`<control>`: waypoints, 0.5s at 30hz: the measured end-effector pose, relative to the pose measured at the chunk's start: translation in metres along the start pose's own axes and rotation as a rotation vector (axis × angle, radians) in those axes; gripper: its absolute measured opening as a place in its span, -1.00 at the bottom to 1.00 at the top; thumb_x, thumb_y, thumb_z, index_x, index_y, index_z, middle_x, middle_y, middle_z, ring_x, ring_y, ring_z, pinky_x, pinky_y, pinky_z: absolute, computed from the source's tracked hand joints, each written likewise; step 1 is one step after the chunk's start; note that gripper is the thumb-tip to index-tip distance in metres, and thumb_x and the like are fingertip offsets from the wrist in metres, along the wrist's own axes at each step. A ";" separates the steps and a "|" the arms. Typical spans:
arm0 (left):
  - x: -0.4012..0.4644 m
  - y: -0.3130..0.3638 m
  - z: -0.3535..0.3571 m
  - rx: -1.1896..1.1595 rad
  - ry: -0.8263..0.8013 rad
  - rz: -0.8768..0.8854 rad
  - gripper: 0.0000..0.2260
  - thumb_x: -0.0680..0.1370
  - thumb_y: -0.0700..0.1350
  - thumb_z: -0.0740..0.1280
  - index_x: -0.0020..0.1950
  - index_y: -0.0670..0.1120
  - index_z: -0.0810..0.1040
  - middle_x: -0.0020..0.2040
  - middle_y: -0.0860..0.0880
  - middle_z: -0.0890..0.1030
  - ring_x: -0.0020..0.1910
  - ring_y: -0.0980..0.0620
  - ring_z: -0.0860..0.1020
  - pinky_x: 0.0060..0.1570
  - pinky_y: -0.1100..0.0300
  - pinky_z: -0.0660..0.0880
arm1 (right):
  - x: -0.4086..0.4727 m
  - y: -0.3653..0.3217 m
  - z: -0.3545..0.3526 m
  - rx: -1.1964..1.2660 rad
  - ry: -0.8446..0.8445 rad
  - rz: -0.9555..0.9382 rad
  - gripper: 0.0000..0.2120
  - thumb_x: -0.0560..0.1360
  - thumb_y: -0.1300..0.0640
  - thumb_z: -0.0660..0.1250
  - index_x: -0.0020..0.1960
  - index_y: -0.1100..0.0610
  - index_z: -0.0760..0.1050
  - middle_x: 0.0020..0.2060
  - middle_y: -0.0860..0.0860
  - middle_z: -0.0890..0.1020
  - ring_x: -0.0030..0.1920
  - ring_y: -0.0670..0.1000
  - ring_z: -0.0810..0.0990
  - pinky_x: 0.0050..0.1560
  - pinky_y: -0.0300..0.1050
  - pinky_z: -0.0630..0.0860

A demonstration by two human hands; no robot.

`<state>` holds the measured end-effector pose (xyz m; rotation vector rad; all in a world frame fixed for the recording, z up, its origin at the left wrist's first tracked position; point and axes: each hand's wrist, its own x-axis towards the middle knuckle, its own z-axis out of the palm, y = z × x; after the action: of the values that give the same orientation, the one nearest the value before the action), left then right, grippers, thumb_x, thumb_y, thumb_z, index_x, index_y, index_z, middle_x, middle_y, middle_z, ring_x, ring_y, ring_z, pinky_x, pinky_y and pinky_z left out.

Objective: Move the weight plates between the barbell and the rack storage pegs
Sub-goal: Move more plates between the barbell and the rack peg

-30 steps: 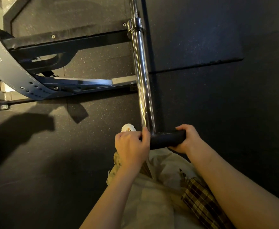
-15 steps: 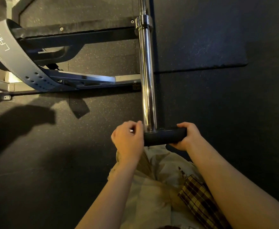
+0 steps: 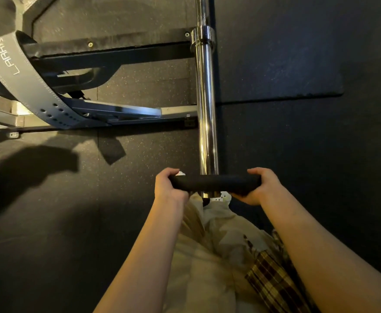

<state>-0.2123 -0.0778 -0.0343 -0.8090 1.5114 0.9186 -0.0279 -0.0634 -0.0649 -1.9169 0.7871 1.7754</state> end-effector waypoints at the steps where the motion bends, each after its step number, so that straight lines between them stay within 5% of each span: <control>1: -0.002 0.003 0.008 0.000 -0.030 0.011 -0.81 0.47 -0.30 0.32 0.03 -0.13 0.41 0.00 -0.20 0.43 0.08 -0.25 0.43 0.24 -0.20 0.41 | 0.001 -0.003 0.003 0.016 -0.008 -0.018 -0.44 0.44 0.19 0.35 0.37 0.03 0.24 0.14 0.32 0.40 0.09 0.41 0.47 -0.07 0.38 0.51; 6: 0.003 0.003 0.020 0.090 -0.021 0.087 -0.85 0.45 -0.24 0.31 -0.04 -0.07 0.40 0.05 -0.15 0.44 0.03 -0.17 0.45 -0.20 -0.03 0.47 | 0.002 -0.014 0.012 -0.069 -0.026 -0.123 -0.57 0.46 0.17 0.33 0.27 0.06 0.27 0.07 0.28 0.45 0.02 0.33 0.52 -0.02 0.28 0.54; 8: 0.006 0.003 0.017 0.109 -0.010 0.098 -0.83 0.45 -0.22 0.32 -0.01 -0.06 0.41 0.06 -0.15 0.45 0.03 -0.18 0.46 -0.17 -0.03 0.50 | 0.003 -0.011 0.011 -0.066 -0.048 -0.139 -0.65 0.48 0.16 0.31 0.20 0.09 0.27 0.05 0.27 0.46 0.01 0.31 0.52 -0.08 0.25 0.54; 15: 0.015 0.016 0.014 0.156 0.014 0.033 -0.76 0.46 -0.19 0.34 0.09 -0.08 0.39 0.01 -0.21 0.44 -0.04 -0.25 0.46 -0.04 -0.16 0.52 | -0.005 -0.006 0.018 -0.048 -0.024 -0.181 -0.66 0.48 0.17 0.30 0.20 0.05 0.28 0.05 0.23 0.45 0.15 0.29 0.48 0.22 0.30 0.43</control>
<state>-0.2215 -0.0579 -0.0479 -0.6806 1.5918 0.8092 -0.0377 -0.0466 -0.0627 -1.9269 0.5483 1.7180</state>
